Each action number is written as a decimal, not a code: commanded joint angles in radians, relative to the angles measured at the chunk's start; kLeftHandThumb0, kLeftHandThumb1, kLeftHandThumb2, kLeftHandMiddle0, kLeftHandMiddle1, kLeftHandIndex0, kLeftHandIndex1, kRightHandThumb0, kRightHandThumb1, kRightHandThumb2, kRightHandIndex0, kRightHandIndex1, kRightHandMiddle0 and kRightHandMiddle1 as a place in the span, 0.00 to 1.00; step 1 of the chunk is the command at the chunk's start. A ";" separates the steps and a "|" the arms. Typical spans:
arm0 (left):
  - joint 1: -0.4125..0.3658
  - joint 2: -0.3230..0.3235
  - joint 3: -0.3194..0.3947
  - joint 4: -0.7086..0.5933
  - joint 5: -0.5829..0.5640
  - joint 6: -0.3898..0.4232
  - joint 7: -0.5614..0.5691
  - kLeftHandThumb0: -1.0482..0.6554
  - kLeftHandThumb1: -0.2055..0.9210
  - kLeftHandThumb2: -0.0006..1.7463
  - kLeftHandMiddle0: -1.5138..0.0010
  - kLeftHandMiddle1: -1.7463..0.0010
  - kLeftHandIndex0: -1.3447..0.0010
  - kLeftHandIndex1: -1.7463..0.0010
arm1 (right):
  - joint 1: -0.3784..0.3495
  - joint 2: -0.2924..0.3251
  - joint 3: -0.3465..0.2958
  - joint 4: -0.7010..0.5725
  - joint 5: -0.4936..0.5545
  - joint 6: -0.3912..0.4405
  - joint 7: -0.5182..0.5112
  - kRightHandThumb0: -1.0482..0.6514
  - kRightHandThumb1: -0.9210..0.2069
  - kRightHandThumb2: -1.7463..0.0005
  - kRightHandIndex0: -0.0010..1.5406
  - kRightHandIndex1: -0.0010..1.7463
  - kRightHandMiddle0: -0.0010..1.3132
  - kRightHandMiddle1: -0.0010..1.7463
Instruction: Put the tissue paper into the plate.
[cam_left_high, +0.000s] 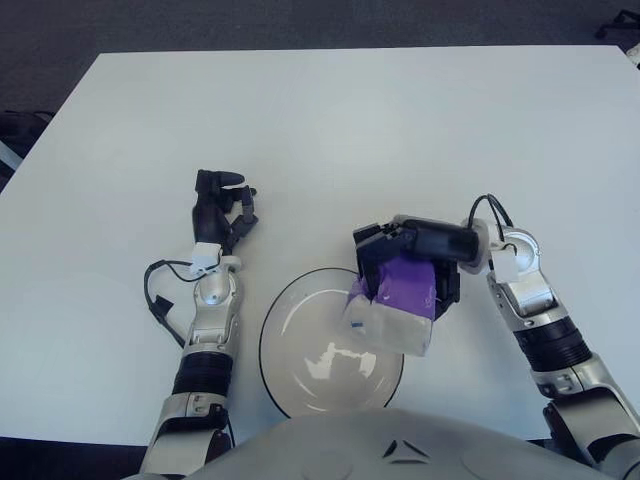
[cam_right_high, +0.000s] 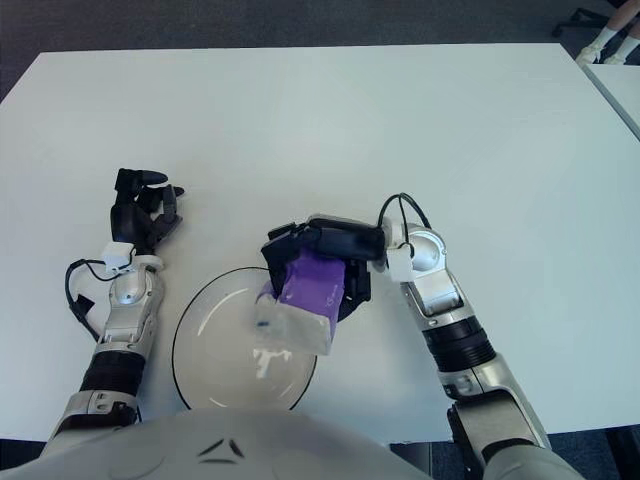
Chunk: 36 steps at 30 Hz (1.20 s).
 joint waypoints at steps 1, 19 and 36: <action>0.135 -0.046 -0.028 0.198 0.027 0.014 -0.006 0.40 0.89 0.41 0.69 0.23 0.81 0.00 | 0.033 0.026 0.058 0.022 -0.065 -0.064 -0.024 0.52 0.75 0.04 0.90 1.00 0.90 1.00; 0.135 -0.061 -0.028 0.186 0.026 0.036 0.007 0.40 0.85 0.44 0.68 0.24 0.79 0.00 | 0.067 0.015 0.089 -0.093 -0.139 -0.025 -0.164 0.54 0.69 0.10 0.86 1.00 0.83 1.00; 0.136 -0.065 -0.029 0.186 0.021 0.022 0.003 0.40 0.87 0.42 0.66 0.23 0.80 0.00 | 0.085 0.044 0.122 -0.157 -0.144 0.021 -0.256 0.53 0.65 0.13 0.83 1.00 0.80 1.00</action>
